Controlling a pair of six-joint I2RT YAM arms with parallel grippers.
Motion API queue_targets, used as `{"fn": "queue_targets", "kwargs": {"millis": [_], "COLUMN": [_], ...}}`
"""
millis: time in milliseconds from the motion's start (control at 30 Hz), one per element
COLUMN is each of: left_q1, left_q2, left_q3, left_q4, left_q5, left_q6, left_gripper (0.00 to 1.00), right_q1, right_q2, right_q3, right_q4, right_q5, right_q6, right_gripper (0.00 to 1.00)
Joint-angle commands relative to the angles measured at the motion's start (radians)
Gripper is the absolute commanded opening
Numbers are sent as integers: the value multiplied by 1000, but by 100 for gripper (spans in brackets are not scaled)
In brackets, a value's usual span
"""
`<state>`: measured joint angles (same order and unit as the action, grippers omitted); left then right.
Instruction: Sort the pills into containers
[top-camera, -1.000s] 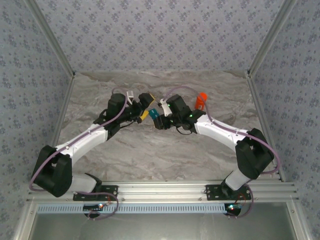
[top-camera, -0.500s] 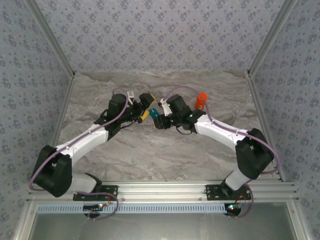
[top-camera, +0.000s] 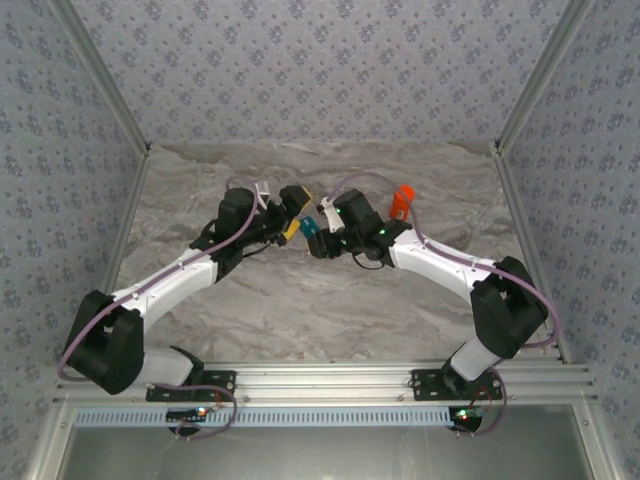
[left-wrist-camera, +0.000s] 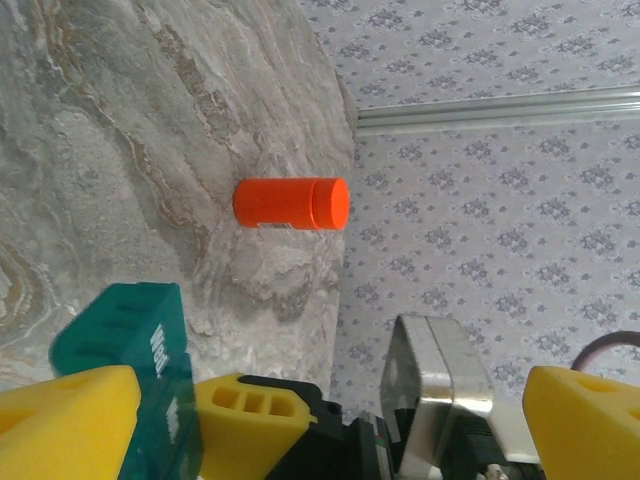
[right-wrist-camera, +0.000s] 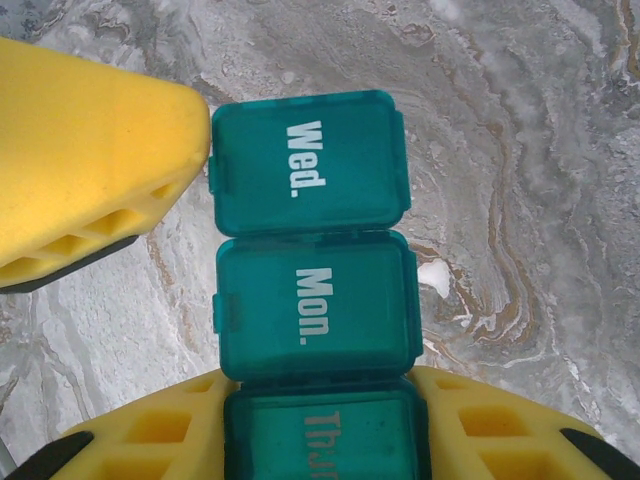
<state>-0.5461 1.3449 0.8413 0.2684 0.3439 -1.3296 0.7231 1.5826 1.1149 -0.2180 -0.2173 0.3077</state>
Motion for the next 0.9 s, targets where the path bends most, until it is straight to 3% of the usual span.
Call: {"fn": "queue_targets", "kwargs": {"millis": [0, 167, 367, 867], "left_q1": [-13, -19, -13, -24], "left_q2": [-3, -16, -69, -2], "left_q3": [35, 37, 17, 2], "left_q4": [55, 49, -132, -50], "left_q5": [1, -11, -105, -77], "left_q6": [-25, -31, -3, -38], "left_gripper": [98, 98, 98, 98], "right_q1": [-2, -6, -14, -11], "right_q2": [16, 21, 14, 9], "right_q3": [-11, -17, -23, -9], "right_q4": [25, 29, 32, 38], "right_q5": [-1, -4, -3, -17], "right_q6": [13, 14, 22, 35], "right_gripper": [30, 31, 31, 30]}}
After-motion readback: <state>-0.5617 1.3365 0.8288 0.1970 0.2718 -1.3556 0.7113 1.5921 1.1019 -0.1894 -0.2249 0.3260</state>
